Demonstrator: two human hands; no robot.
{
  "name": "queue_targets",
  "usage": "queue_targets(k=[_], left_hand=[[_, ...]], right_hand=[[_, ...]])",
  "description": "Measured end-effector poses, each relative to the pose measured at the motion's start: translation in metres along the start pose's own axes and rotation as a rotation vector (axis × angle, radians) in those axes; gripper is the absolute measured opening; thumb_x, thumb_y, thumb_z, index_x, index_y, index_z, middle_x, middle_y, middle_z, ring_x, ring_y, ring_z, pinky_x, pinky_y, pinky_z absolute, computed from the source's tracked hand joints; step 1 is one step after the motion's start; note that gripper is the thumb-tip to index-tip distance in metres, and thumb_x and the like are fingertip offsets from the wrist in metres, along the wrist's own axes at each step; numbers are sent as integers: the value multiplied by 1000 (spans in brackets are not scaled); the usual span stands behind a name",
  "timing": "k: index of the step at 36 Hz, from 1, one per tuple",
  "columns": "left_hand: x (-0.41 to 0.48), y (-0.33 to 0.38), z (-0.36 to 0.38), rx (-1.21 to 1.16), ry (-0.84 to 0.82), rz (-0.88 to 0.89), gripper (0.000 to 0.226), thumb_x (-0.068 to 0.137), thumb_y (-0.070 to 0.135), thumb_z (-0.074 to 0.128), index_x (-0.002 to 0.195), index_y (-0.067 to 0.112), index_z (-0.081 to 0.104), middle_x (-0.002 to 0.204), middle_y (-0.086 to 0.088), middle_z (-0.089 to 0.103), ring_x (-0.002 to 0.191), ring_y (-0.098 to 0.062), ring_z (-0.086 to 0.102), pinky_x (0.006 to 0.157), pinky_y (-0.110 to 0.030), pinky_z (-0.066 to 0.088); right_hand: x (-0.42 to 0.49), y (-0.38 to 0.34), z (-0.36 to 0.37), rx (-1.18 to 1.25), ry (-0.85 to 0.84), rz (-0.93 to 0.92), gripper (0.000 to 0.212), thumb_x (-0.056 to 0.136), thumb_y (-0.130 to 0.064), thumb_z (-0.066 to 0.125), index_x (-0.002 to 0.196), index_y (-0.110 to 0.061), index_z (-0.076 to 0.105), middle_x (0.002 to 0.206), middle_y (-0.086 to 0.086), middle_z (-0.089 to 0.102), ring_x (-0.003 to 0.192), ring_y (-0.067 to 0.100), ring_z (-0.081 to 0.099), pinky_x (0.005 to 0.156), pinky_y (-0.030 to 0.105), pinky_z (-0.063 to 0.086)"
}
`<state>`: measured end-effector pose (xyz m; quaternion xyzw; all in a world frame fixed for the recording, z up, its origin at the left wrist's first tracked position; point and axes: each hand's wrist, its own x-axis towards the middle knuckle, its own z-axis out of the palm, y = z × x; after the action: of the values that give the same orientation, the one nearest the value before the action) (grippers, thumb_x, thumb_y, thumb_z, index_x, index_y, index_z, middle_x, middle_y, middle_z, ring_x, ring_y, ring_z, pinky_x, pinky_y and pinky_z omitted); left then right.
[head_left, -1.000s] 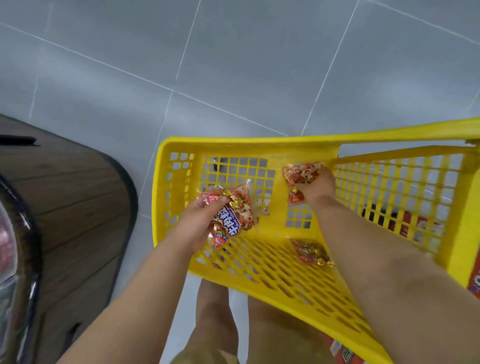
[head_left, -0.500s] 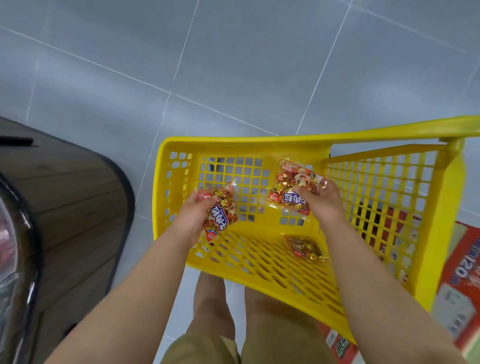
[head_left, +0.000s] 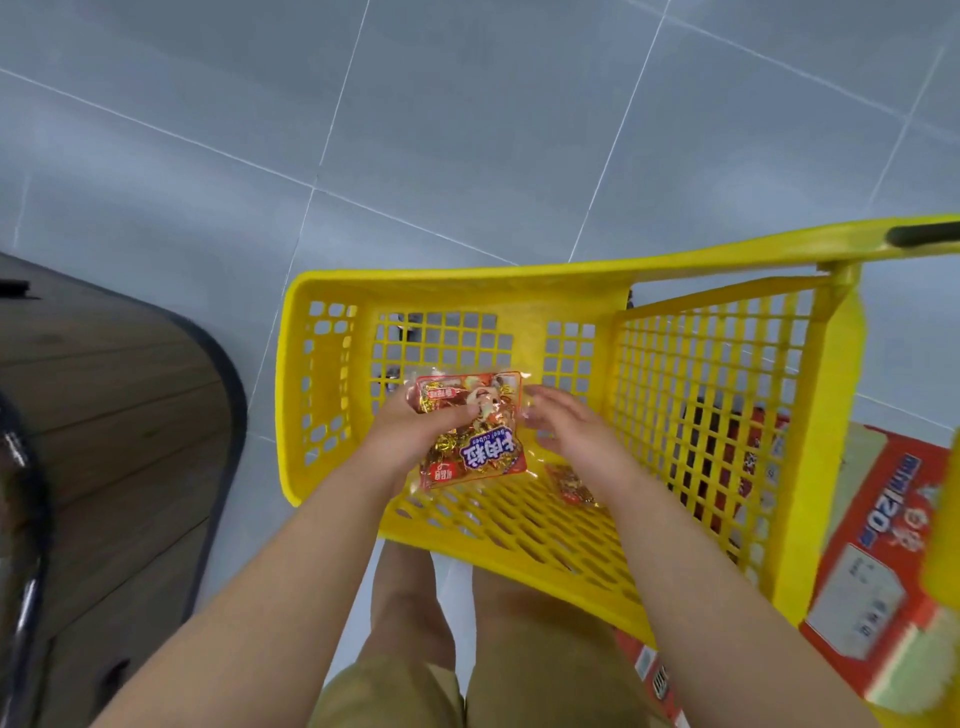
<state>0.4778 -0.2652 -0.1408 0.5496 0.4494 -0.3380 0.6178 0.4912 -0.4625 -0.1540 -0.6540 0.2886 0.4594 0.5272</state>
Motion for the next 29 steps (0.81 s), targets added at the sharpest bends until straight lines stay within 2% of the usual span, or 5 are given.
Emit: queue_targets(k=[3,7,17,23,29], left_hand=[[4,-5,-3,-46,90,-41,43,67,22,86,101,23,61,94,-4,74,83,-24,73,69,-43,60],[5,-10,-6,-96,126,-25,35,70,20,84,98,23,64,89,-1,75,86,-24,71,73,-44,60],[2,-11,-12,-206,91,-12,38,75,16,79,109,20,62,95,-5,76,85,-24,73,58,-34,58],[-2,-15,-15,-253,116,-19,39,74,15,79,109,19,63,94,-5,76,81,-22,74,57,-32,57],[-5,-29,-15,-273,141,-21,42,74,15,80,112,17,62,92,-7,76,80,-24,74,59,-34,58]], right_hand=[[10,30,-22,-438,33,130,45,90,-7,52,134,-15,48,134,4,54,122,19,51,85,15,41],[13,70,-24,-892,-164,286,55,87,-20,57,140,-22,42,140,7,48,123,24,50,97,26,41],[16,81,-29,-1260,-284,35,55,93,-35,48,145,-21,34,148,8,35,134,27,35,107,31,30],[13,71,-35,-1362,-349,-103,44,95,-26,49,136,-15,46,138,11,47,123,27,47,101,29,36],[15,69,-48,-1540,-279,-7,34,95,-21,43,126,-12,55,123,12,56,109,27,55,87,31,44]])
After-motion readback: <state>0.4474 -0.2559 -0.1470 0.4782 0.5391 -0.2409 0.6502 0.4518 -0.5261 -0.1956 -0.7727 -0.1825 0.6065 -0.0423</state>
